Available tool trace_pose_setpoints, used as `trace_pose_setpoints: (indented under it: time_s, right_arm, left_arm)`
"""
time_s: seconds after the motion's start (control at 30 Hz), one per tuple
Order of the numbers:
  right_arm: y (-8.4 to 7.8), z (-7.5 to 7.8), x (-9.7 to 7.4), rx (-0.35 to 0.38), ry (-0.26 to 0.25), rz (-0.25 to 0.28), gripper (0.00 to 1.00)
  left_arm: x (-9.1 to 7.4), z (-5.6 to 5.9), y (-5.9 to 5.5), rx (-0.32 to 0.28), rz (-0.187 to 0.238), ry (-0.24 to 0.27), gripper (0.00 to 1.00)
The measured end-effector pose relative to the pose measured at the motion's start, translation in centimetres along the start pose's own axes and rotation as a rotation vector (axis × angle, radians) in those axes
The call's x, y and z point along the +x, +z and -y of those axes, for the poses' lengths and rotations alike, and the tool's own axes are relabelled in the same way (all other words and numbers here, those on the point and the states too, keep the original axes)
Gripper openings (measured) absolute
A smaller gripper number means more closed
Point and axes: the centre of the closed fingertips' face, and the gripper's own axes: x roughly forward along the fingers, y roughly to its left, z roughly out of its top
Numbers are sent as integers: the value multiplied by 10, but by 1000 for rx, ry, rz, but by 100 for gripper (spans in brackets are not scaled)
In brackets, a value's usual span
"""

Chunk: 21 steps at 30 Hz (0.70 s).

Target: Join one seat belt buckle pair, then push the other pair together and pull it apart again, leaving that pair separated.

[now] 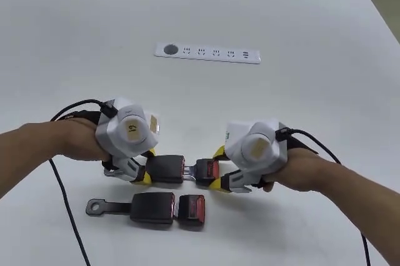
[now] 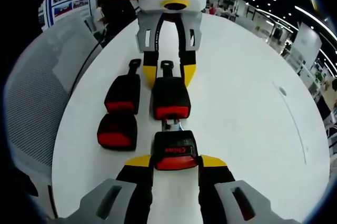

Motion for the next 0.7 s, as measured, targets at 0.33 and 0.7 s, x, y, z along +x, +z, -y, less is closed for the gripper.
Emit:
trace_pose_setpoints:
  time_s: [0.33, 0.7]
  right_arm:
    - [2, -3, 3, 17, 8, -14, 27]
    - [12, -5, 11, 24, 8, -12, 27]
  left_arm:
    - [0, 2, 1, 18, -5, 0, 30]
    - [-1, 6, 3, 17, -14, 3, 29]
